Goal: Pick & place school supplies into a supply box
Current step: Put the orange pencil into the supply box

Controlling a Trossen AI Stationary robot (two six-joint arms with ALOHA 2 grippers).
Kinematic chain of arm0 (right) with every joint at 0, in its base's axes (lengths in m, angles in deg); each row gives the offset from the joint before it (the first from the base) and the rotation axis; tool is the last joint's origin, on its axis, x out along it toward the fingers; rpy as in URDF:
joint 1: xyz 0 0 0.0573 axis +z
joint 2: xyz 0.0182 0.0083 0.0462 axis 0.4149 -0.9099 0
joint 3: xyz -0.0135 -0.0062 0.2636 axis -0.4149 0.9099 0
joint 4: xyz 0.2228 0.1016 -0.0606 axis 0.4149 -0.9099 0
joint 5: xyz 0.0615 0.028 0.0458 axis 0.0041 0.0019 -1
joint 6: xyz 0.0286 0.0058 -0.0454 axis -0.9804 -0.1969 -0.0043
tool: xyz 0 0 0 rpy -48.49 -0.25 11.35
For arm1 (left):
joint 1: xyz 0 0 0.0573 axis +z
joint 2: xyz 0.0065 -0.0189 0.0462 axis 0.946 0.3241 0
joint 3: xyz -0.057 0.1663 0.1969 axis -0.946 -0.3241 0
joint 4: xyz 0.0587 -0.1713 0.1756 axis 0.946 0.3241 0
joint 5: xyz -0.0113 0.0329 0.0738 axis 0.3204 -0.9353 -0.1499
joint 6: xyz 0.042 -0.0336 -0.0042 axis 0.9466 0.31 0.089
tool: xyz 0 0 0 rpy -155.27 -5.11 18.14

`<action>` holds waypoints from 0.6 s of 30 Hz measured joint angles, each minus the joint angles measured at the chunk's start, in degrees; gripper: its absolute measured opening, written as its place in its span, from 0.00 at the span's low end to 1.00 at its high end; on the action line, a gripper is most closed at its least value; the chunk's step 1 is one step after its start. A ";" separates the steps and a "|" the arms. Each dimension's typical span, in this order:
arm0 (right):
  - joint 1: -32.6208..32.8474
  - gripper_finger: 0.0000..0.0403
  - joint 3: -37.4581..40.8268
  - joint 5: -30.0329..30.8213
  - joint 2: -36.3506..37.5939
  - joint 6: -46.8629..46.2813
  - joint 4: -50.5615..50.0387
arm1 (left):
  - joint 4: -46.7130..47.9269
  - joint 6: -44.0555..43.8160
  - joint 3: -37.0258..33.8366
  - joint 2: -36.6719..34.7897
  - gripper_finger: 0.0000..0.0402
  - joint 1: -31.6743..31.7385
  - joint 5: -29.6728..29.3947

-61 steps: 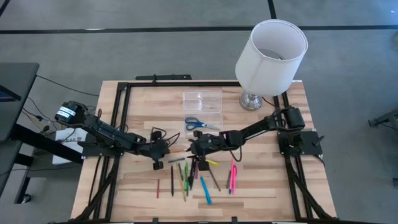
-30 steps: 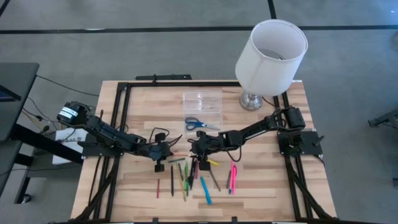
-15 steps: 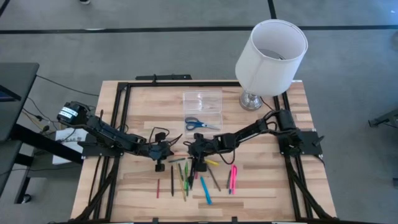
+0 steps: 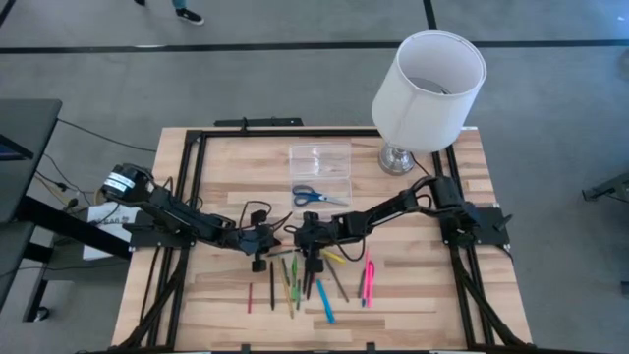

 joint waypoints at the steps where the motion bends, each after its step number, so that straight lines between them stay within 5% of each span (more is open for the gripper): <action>1: 0.00 0.22 0.02 0.00 0.21 -0.01 -0.89 | 0.16 0.00 -0.02 0.01 0.00 0.00 0.06; 18: -0.29 0.18 0.04 2.73 1.29 -2.02 -8.31 | 1.11 -0.04 -0.11 0.07 0.00 0.03 1.07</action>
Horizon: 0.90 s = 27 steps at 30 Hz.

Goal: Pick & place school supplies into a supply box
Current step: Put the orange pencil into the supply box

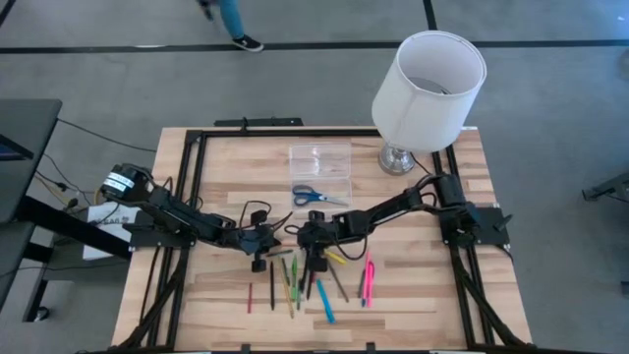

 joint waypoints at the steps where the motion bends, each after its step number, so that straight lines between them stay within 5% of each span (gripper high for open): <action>1: 0.00 0.16 0.00 0.02 0.02 0.02 -0.35 | 0.04 0.00 -0.02 0.00 0.00 -0.01 0.10; 7: 0.00 0.02 0.02 0.42 0.11 0.68 -0.97 | 0.04 -0.14 -0.06 0.04 0.00 -0.05 -0.44; 27: 1.34 0.00 -0.75 4.05 -0.02 5.21 -0.42 | -2.85 3.02 -0.28 -1.39 0.00 -0.33 -2.71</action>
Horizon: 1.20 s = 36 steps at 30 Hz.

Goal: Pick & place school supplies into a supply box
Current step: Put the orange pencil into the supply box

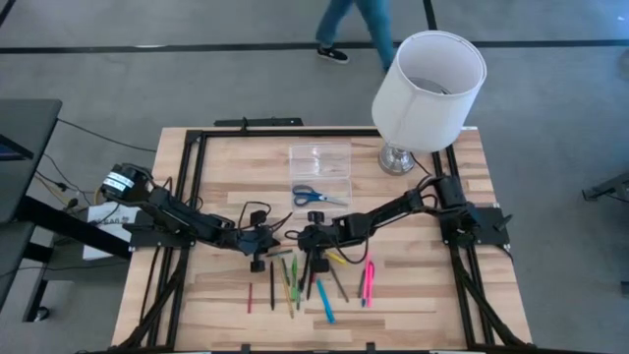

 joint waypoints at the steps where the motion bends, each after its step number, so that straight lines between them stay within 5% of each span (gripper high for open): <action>1: 0.09 0.00 -0.09 0.02 -0.02 0.10 0.02 | -0.52 0.61 -0.06 -0.24 0.00 -0.16 -0.39; 16: 1.03 0.00 -0.17 2.60 0.93 0.47 -0.32 | -3.25 5.13 0.04 -5.44 0.00 -3.55 -6.89; 36: 3.46 0.01 -0.14 13.38 9.11 1.06 -9.87 | 0.21 3.21 0.15 -5.56 0.00 -4.77 -12.77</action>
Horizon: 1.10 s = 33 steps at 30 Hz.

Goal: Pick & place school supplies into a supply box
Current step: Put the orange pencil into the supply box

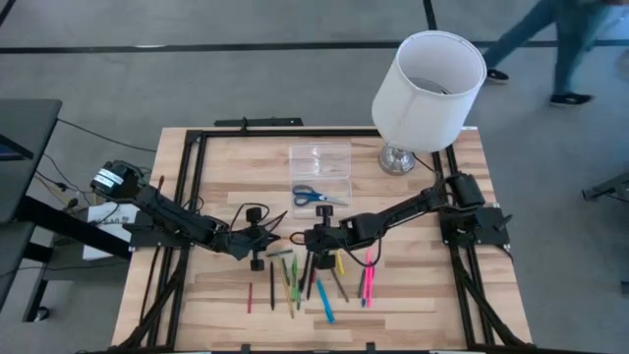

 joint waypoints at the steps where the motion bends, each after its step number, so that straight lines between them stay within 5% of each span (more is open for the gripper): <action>1: -0.07 0.01 0.00 0.62 0.40 -0.42 -0.51 | -0.02 0.02 0.00 0.00 0.00 -0.51 -0.98; 9: -1.40 0.00 -0.02 -7.06 1.79 -3.53 -1.68 | 2.73 -0.84 0.02 -0.04 0.00 -2.32 -3.63; 15: -2.29 0.05 -0.01 -14.16 -1.41 -2.31 2.08 | 7.72 -4.88 0.02 -0.04 0.00 -1.30 2.87; 24: -3.73 0.23 -0.09 -14.47 -2.03 -3.08 3.77 | 12.13 -6.10 0.02 -0.04 0.00 -1.14 2.41; 33: -4.25 0.27 1.71 -14.52 -2.03 -4.58 4.35 | 12.07 -6.01 0.02 -0.04 0.00 -1.12 0.82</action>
